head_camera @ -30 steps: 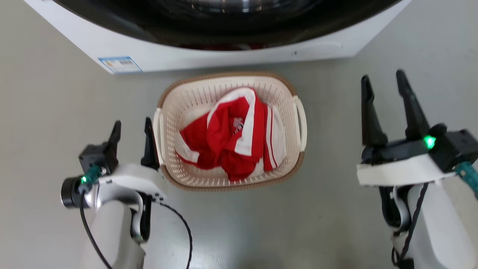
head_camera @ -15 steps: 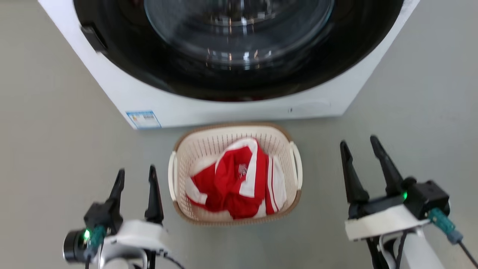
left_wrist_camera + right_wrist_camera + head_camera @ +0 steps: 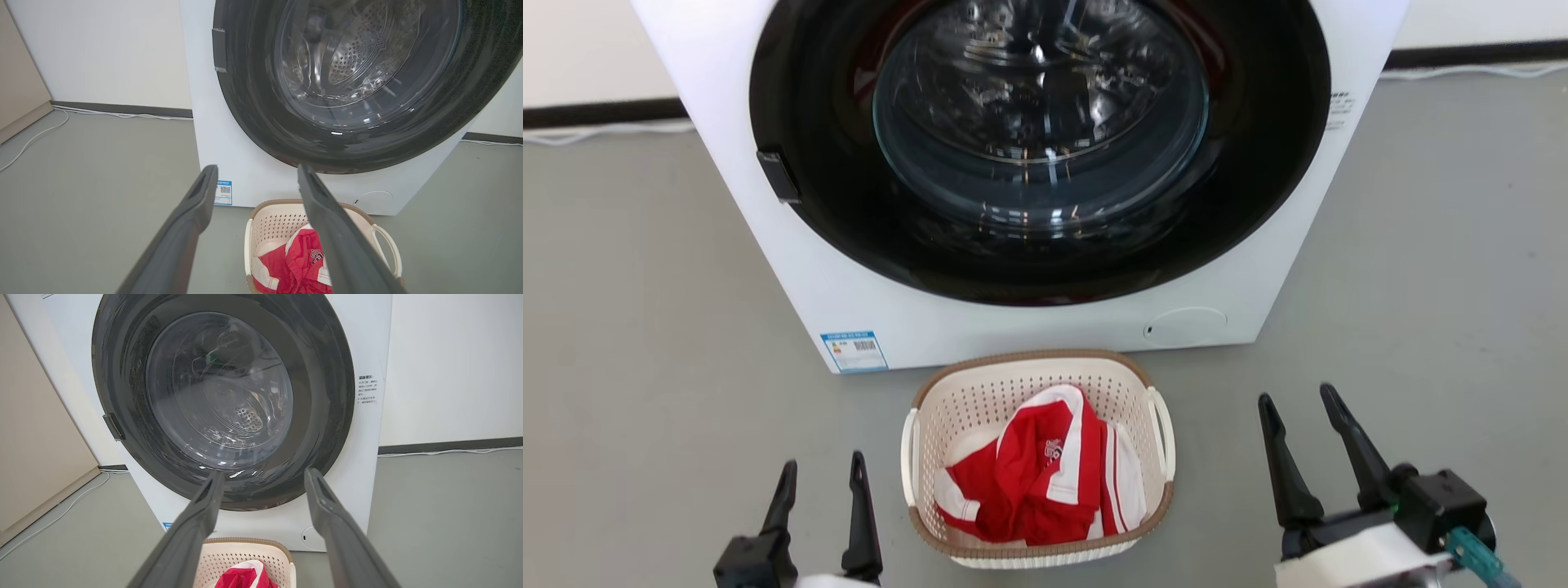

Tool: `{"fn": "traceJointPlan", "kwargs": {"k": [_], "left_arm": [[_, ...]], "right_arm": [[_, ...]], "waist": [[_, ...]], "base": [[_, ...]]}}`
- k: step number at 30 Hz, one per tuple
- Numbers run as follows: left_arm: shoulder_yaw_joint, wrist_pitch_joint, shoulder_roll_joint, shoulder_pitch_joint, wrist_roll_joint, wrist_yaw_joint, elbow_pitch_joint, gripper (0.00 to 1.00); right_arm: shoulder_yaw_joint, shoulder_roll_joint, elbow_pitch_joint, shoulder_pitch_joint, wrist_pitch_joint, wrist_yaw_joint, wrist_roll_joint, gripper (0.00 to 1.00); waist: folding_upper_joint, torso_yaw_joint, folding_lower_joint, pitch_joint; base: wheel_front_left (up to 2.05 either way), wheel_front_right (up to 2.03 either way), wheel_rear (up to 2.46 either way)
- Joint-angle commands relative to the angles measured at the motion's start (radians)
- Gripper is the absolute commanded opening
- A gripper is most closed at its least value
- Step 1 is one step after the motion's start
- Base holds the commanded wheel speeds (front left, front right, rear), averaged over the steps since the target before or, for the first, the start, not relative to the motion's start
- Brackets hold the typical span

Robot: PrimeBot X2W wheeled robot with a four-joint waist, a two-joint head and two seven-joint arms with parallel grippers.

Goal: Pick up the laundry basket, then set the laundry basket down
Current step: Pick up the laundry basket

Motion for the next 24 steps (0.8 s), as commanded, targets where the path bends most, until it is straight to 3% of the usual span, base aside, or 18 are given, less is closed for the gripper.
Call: {"fn": "traceJointPlan", "kwargs": {"k": [1, 24], "left_arm": [[0.025, -0.006, 0.007, 0.002, 0.005, 0.007, -0.033, 1.00], [0.042, -0.006, 0.008, 0.110, 0.033, -0.002, -0.054, 1.00]], "right_arm": [[0.015, 0.001, -0.023, 0.006, -0.009, 0.007, 0.005, 1.00], [-0.030, 0.001, -0.024, 0.090, -0.009, 0.007, 0.028, 1.00]], "waist": [[-0.0001, -0.002, 0.0000, -0.020], [-0.0001, -0.024, 0.0000, -0.090]], "base": [[0.00, 0.00, 0.00], [0.00, 0.00, 0.00]]}}
